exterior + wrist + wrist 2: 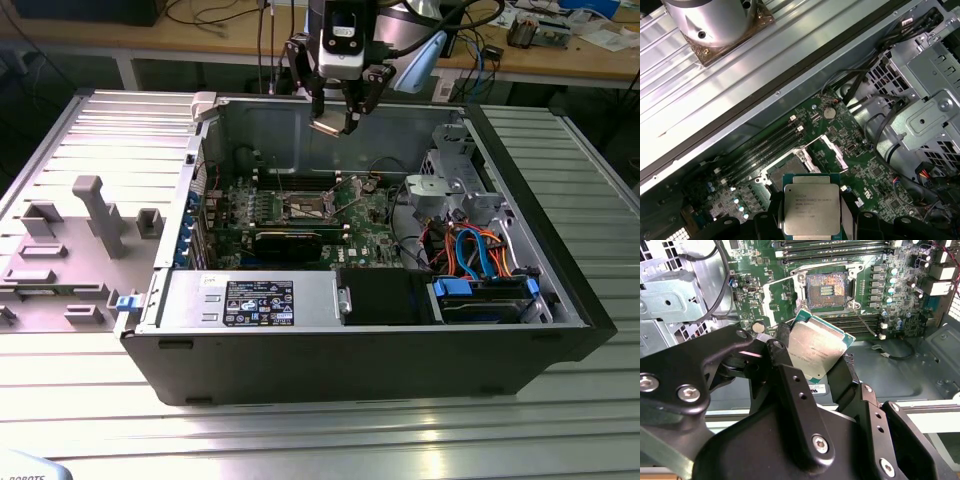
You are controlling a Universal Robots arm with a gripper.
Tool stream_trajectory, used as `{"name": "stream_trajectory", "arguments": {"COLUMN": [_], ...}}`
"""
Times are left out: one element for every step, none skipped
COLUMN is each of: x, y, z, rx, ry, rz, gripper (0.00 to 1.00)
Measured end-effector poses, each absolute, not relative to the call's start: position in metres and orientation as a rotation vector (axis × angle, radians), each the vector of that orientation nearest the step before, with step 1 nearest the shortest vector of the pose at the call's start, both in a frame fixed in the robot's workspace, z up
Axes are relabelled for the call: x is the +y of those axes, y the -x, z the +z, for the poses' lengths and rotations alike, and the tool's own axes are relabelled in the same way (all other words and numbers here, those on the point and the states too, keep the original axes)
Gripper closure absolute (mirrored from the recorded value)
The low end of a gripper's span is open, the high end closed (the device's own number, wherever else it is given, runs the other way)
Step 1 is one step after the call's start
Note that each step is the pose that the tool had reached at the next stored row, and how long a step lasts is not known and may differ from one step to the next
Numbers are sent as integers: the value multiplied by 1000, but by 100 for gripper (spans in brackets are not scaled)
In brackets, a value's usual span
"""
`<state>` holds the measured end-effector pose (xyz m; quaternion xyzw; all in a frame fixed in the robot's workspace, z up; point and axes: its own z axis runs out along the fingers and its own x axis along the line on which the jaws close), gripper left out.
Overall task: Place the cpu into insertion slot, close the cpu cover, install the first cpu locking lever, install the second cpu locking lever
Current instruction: 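Place the cpu into insertion slot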
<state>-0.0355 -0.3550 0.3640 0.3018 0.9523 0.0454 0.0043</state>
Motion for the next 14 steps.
{"name": "stream_trajectory", "arguments": {"x": [-355,-355,-355,-355,-355,-355,-355,-355,-355,-355,-355,-355,-355,-355], "y": [36,36,36,36,36,36,36,36,36,36,36,36,36,36], "z": [364,364,364,364,364,364,364,364,364,364,364,364,364,364], "rx": [2983,2981,2980,2979,2978,2978,2978,2976,2974,2973,2973,2973,2973,2972], "ry": [-948,-953,-955,-957,-961,-962,-963,-967,-974,-974,-975,-976,-977,-978], "rz": [142,142,142,142,142,142,142,142,142,142,142,142,142,142], "gripper": [45,45,45,45,45,45,45,45,45,45,45,45,45,45]}}
